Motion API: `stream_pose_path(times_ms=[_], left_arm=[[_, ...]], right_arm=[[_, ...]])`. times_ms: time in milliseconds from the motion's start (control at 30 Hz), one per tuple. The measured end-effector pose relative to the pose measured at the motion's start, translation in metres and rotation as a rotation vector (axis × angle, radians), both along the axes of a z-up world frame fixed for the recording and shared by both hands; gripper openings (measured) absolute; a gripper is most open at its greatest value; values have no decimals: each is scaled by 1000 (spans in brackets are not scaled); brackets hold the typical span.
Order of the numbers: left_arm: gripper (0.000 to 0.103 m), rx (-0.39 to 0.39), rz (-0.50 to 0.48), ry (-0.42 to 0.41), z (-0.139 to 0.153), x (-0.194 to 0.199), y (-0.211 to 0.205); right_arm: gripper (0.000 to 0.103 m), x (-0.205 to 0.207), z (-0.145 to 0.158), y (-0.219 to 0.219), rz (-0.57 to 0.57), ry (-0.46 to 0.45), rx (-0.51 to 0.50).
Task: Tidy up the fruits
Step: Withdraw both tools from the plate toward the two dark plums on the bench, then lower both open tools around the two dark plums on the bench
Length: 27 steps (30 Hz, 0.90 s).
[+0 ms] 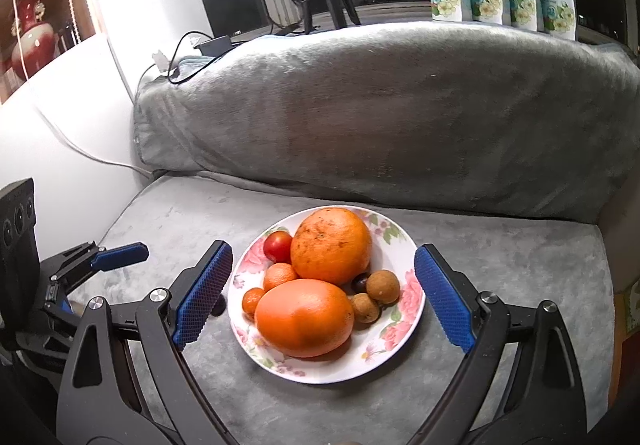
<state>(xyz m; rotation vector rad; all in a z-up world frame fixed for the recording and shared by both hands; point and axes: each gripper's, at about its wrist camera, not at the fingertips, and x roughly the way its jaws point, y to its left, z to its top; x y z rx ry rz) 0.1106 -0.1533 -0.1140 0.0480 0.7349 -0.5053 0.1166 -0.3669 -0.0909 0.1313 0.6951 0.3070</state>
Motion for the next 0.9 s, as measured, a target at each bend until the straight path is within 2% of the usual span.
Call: stream_pose_path(times_ms=[233,433,733,900], left_arm=[[81,-1,26,8,-1,-2,14],[81,-14,75,11,-5,-3,44],[80,-39,172,38,-17,0,98],[79,-57,194,56,-24,0,115]], right_arm=[[94,-8,6,11,-11,-27,-45],[94,-18,12,18,-6,-57,-57],[94,-32,10,44,84,-68,-37],[94,-38,2,70,164,-61,-63]])
